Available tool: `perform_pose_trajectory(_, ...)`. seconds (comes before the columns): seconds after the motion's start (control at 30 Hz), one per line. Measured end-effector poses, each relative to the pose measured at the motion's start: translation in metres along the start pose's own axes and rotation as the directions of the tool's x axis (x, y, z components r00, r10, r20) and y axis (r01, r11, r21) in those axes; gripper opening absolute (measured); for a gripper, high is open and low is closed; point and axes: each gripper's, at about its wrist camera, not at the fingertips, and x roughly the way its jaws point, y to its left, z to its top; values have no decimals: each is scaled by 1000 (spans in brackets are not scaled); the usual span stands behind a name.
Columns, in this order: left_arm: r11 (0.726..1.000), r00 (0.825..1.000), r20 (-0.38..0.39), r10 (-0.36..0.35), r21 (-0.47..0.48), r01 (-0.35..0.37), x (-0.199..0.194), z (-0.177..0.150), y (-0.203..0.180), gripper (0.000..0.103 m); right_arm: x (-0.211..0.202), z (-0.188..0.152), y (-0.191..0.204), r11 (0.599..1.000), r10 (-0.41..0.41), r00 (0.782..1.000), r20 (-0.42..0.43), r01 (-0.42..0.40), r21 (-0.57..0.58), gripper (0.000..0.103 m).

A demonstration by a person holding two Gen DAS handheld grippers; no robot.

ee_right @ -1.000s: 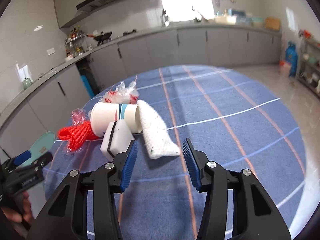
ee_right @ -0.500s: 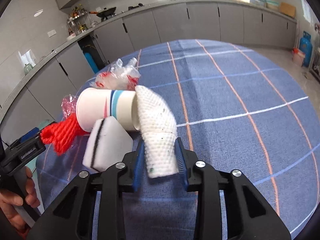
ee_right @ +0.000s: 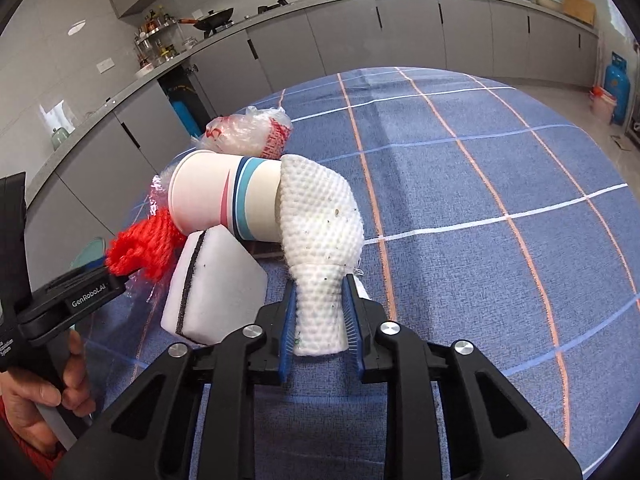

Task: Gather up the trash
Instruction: 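Grasp the pink plastic bag with the left tool while the right tool lifts the white scrubber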

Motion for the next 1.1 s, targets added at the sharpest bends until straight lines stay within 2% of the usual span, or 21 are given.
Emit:
perform_pose_trajectory(0.07,1000,1000,1,-23,17,23,0,-2,-2,27,0,2,0,1000,0,1000,4,-1,8,17)
perform_pose_trajectory(0.13,999,999,13,-36,31,35,-5,-4,-4,21,-4,2,-1,1000,-1,1000,17,0,14,15)
perform_pose_trajectory(0.43,996,994,63,-88,2,88,-44,-24,15,21,-45,-16,11,999,14,986,164,-21,36,15)
perform_pose_trajectory(0.7,994,990,96,-102,-23,105,-70,-41,28,21,-54,-29,30,1000,-3,980,198,-2,20,15)
perform_pose_trajectory(0.87,997,987,141,-77,17,76,-87,-43,30,21,-65,-29,45,1000,-6,970,242,8,-9,15)
perform_pose_trajectory(1.1,999,984,175,-7,36,0,-108,-52,35,21,-74,-30,70,998,39,964,264,-26,-52,15)
